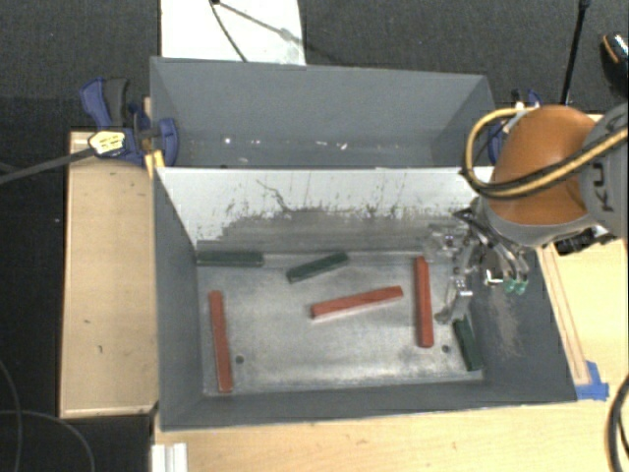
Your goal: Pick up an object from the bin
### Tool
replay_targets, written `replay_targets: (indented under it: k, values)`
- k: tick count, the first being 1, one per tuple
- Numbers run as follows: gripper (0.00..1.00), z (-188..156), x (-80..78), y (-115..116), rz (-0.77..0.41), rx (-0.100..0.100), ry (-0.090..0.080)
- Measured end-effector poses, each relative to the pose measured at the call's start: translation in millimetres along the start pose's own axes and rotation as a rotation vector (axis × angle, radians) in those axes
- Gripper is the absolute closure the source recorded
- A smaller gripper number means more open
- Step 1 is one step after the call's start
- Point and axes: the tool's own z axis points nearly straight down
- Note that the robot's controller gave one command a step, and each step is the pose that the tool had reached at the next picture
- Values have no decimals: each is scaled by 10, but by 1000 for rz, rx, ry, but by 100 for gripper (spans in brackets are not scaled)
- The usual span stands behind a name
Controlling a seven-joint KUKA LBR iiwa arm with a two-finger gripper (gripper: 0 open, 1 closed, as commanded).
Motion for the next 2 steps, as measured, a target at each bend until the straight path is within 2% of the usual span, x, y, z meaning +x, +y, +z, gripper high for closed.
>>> replay_targets:
  k: [1, 2]
  values:
    - [0, 734, 3, 495, -156, -2, -1]
    - [100, 701, -16, 472, -156, 1, -7]
